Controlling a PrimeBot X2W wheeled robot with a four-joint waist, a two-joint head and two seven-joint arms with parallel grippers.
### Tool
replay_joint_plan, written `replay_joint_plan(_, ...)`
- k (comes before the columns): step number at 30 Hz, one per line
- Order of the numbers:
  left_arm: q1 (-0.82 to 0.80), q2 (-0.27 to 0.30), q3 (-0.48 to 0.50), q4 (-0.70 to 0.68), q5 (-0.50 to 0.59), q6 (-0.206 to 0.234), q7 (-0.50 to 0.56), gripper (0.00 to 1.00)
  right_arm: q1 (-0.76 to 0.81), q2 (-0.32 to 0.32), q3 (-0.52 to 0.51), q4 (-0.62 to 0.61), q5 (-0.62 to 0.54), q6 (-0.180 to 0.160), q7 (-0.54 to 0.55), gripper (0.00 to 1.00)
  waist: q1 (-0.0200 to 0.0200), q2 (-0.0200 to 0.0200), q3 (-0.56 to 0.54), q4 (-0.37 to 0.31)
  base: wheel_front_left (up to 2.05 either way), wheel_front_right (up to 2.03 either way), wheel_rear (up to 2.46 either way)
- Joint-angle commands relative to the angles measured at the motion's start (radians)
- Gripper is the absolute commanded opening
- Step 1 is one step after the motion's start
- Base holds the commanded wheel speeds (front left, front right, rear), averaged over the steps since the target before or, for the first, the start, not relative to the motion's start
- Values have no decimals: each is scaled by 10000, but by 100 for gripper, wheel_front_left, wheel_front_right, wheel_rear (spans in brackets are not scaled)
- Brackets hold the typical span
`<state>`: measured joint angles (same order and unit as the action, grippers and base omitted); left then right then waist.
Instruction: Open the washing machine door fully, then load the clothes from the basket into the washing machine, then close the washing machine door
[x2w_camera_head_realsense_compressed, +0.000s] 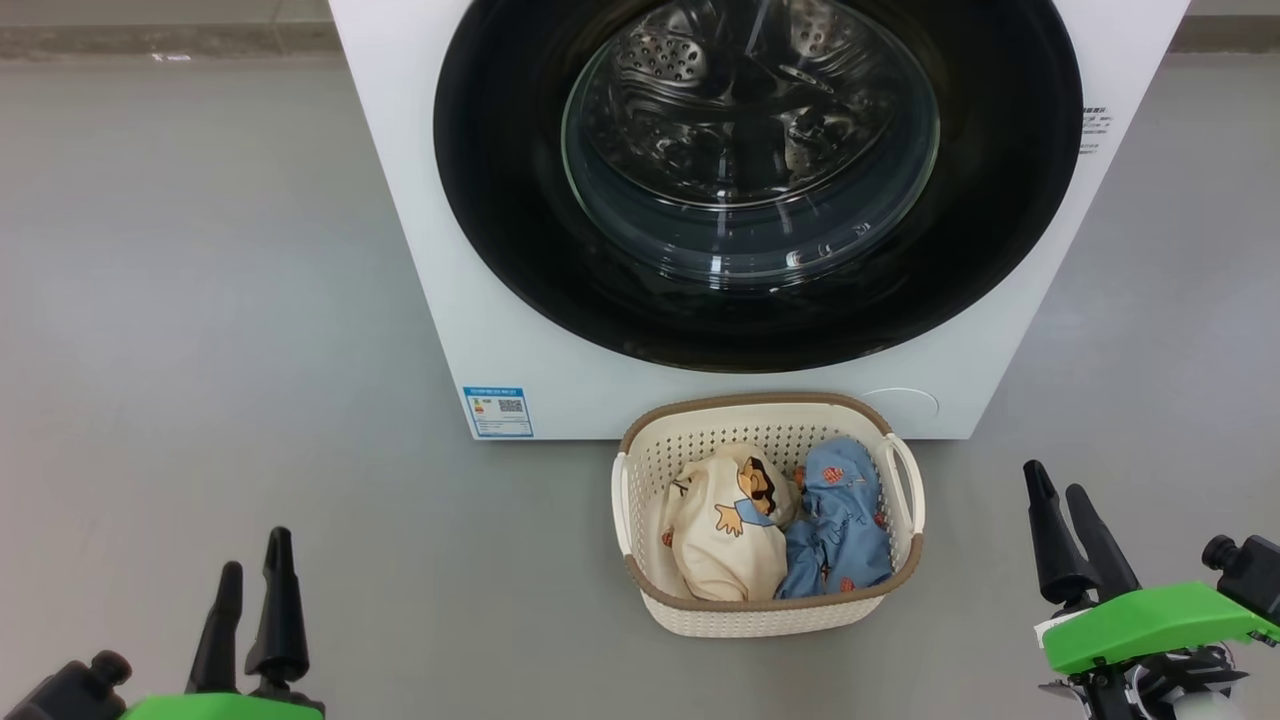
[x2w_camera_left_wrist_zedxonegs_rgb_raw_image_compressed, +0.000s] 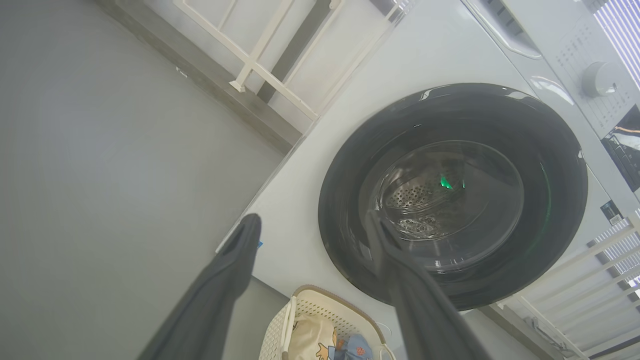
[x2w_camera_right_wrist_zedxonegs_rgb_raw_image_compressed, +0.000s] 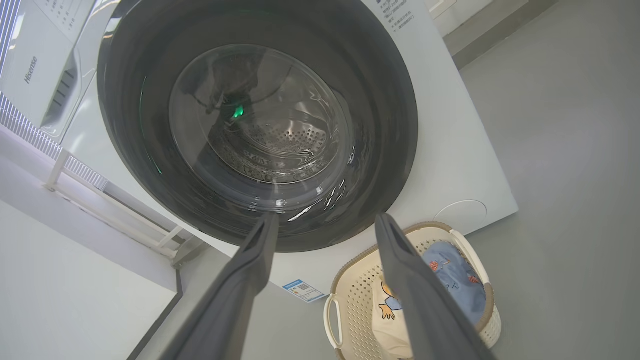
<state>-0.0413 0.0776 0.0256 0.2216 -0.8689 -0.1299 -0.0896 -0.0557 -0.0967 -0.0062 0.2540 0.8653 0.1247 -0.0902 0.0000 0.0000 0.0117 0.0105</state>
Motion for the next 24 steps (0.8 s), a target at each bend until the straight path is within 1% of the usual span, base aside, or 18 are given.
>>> replay_joint_plan(1, -421, 242, 149, -385, 389, -4, -160, 100, -473, -218, 139, -309, -357, 34, -160, 100, 0, 0, 7, 7, 0, 0, 0)
replay_joint_plan(9, -478, 338, 88, -526, 1421, -4, -426, 100, -547, -335, 323, -397, -1292, 39, -425, 100, 0, 0, 18, 34, 0, 0, 0)
replay_joint_plan(24, -545, 519, 13, -554, 3003, -6, -840, 100, -617, -481, 482, -525, -2740, 45, -837, 100, 0, 0, 23, 27, 0, 0, 0)
